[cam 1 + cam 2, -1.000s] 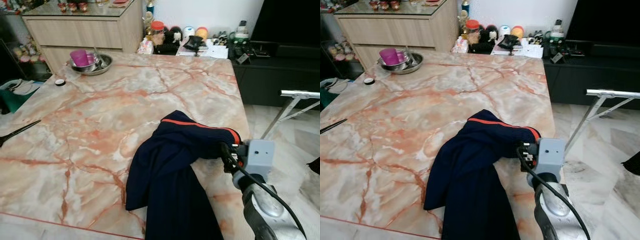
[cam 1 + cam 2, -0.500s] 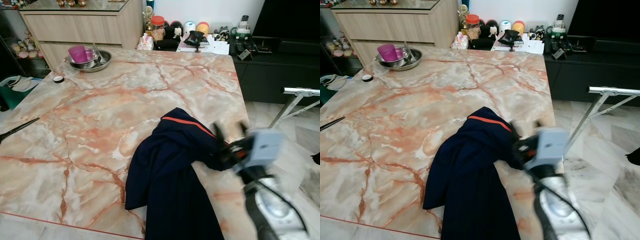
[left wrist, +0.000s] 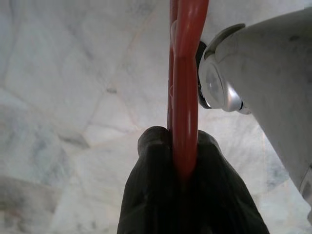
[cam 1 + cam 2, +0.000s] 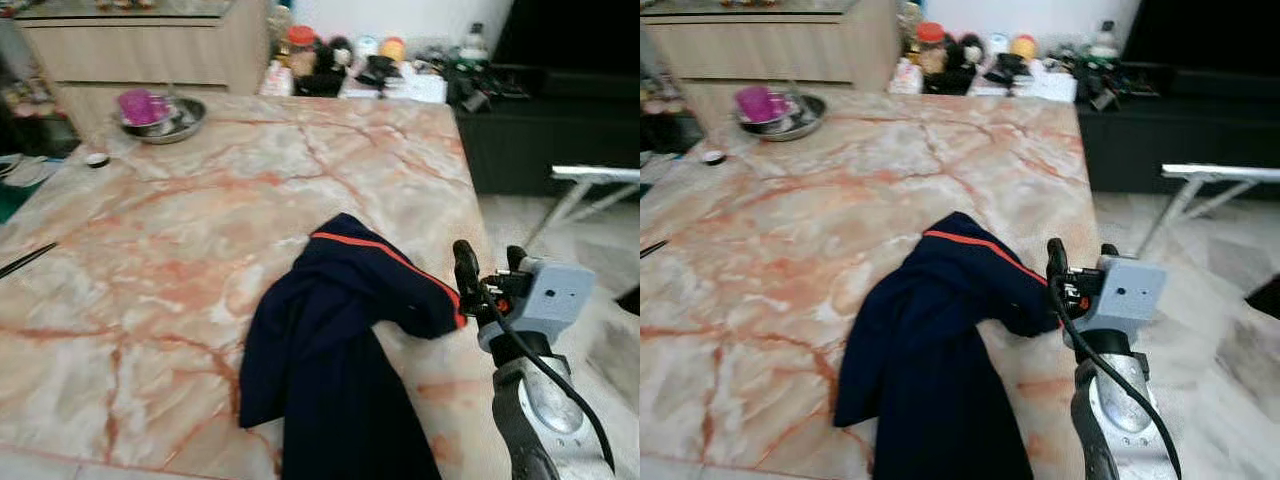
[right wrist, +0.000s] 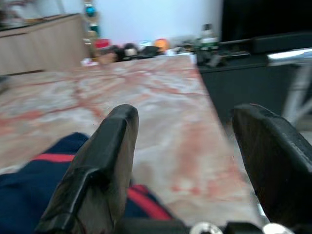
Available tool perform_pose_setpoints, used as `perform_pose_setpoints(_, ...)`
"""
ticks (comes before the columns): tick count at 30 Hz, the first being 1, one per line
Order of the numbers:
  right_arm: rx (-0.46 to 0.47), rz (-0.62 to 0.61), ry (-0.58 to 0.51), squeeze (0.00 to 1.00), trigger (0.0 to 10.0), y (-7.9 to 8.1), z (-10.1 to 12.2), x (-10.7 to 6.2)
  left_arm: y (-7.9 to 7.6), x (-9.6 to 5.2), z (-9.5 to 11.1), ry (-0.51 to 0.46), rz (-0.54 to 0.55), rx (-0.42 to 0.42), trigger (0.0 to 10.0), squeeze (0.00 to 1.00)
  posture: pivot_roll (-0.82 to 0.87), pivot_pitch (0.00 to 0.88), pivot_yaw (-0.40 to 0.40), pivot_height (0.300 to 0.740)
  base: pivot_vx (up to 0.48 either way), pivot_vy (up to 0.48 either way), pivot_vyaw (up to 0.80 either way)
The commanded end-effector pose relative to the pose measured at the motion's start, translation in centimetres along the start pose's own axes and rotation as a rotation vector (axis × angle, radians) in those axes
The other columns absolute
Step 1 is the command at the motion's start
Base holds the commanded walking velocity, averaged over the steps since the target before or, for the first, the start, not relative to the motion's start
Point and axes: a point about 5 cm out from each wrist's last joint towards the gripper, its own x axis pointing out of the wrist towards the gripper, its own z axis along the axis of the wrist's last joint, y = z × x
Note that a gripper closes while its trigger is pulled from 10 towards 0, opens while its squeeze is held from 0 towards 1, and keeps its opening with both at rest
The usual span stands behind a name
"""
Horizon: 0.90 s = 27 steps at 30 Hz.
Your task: Hang hanger
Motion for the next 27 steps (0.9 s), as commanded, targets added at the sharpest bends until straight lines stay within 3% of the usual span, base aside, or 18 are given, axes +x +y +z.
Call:
perform_pose_setpoints(1,0.002,-0.003,0.013,0.00,10.0,-0.2,-0.3,0.0,-0.3,-0.1,-0.9,0.030,-0.014,0.010,10.0,0.00,-0.05,0.184,-0.008,0.740,0.000,-0.240,-0.77)
perform_pose_setpoints(12,0.000,-0.003,0.012,0.00,10.0,-0.2,-0.4,0.1,-0.5,-0.1,-0.8,0.029,-0.019,0.012,10.0,0.00,-0.05,0.183,-0.008,0.740,0.000,-0.250,-0.77)
perform_pose_setpoints(20,0.009,0.039,0.000,0.00,10.0,0.6,-0.5,0.4,-2.4,0.3,0.4,0.011,-0.041,0.028,10.0,0.00,-0.05,0.181,-0.007,0.740,0.000,-0.327,0.00)
perform_pose_setpoints(27,0.023,0.040,0.001,0.00,10.0,0.6,-0.7,0.5,-2.2,0.3,0.3,0.014,-0.039,0.031,10.0,0.00,-0.05,0.181,-0.007,0.740,0.000,-0.352,0.00)
